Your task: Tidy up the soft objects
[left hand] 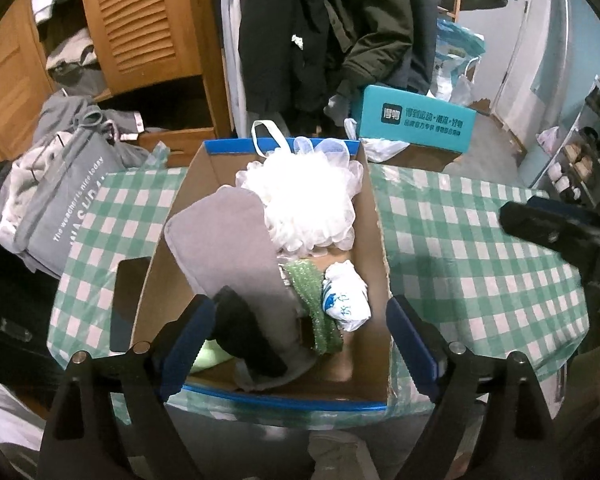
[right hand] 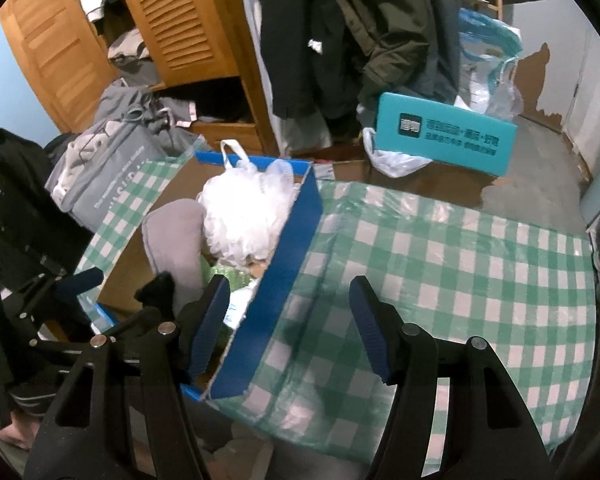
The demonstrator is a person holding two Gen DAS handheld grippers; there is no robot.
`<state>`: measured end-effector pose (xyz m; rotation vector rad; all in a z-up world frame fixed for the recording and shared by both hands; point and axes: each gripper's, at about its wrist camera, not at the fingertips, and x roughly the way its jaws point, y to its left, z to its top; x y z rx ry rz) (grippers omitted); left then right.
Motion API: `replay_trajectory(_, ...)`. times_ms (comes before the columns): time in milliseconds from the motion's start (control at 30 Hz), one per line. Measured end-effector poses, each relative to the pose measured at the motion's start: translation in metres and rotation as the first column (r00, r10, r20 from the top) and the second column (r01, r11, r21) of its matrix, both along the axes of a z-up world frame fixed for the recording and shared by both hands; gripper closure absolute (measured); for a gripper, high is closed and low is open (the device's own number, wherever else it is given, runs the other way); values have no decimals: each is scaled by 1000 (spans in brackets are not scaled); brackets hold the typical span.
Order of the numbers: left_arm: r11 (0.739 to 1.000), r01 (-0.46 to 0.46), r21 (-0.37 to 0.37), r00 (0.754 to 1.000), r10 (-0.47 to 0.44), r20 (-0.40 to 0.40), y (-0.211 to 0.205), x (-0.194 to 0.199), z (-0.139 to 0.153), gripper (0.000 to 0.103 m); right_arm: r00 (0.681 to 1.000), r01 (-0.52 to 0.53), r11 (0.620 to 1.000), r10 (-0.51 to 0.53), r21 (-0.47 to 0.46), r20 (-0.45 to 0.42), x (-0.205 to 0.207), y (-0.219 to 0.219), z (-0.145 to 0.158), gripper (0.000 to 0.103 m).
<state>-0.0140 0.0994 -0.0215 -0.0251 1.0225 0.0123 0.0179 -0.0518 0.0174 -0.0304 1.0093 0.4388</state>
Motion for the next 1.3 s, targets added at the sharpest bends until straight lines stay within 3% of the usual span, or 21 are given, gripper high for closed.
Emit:
replay_trajectory(433,997,14,75,997,-20,75,-26,-4,18,3,998,8,1000,-9,17,62,-13,-29,14,41)
replay_trajectory(1300,994,3,110,997,-11,72,-53,-10,22,3,997,41,998,-43,39,65,-24,-59,13,41)
